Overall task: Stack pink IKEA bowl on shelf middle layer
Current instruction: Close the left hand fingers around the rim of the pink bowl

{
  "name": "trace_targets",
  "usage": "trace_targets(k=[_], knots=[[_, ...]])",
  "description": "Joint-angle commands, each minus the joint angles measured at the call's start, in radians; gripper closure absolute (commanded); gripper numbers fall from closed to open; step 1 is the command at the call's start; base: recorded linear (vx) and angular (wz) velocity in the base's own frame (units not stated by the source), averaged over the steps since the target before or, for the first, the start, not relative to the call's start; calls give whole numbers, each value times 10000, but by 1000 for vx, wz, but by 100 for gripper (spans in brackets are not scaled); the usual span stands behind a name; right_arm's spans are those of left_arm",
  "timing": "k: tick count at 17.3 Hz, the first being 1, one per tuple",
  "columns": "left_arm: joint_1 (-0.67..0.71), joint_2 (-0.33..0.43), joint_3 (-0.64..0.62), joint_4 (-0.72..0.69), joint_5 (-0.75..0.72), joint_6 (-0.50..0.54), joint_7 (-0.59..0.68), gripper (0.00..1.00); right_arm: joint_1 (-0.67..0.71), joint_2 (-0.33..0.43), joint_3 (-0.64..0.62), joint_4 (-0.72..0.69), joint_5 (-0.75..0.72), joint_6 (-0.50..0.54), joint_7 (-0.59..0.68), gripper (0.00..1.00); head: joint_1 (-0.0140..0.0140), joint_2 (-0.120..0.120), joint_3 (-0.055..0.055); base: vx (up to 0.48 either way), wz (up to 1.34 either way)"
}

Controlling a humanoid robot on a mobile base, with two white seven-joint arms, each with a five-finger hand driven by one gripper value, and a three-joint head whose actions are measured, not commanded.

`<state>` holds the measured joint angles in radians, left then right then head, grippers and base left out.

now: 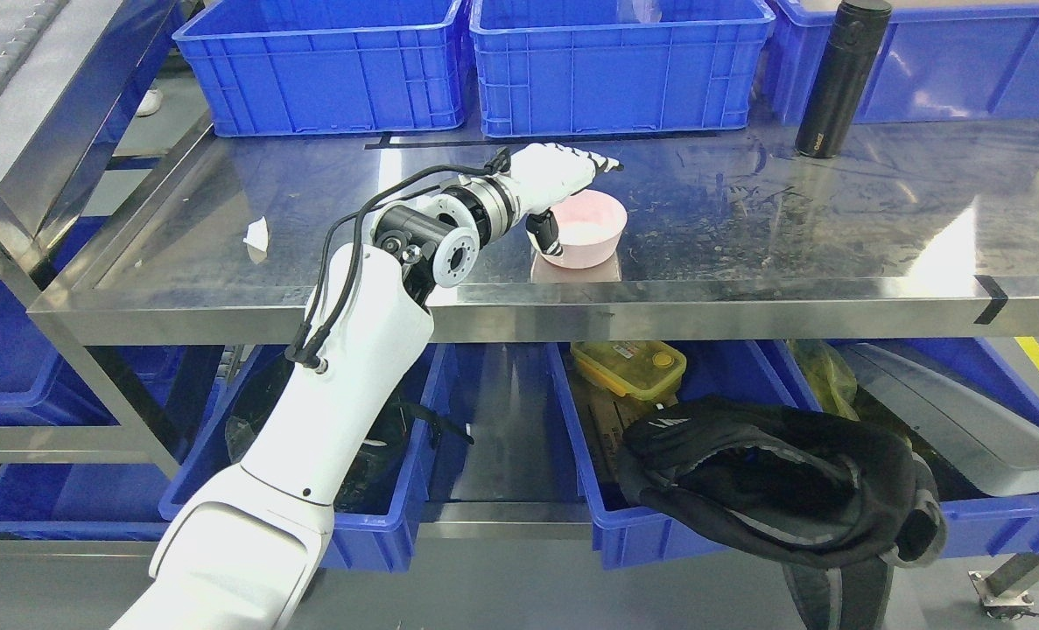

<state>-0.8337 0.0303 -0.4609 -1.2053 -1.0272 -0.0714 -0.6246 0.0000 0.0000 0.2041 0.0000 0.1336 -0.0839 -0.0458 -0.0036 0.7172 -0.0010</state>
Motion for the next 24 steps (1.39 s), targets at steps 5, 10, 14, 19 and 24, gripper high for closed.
trace_targets(k=[5, 10, 14, 19, 24], knots=[[-359, -129, -974, 2157, -5, -68, 692, 7, 153, -175, -1, -175, -2, -5, -3, 0, 0, 0, 0, 0, 0], [-591, -129, -1204, 2604, 71, -68, 1060, 11, 153, -175, -1, -175, -2, -5, -3, 0, 0, 0, 0, 0, 0], [-591, -129, -1220, 2849, 270, -83, 1153, 18, 153, -175, -1, -175, -2, -5, -3, 0, 0, 0, 0, 0, 0], [-606, -129, -1435, 2895, 838, -221, 1321, 27, 153, -175, -1, -175, -2, -5, -3, 0, 0, 0, 0, 0, 0], [-988, -129, -1435, 3048, 838, -237, 1398, 35, 153, -175, -1, -175, -2, -5, -3, 0, 0, 0, 0, -2, 7]])
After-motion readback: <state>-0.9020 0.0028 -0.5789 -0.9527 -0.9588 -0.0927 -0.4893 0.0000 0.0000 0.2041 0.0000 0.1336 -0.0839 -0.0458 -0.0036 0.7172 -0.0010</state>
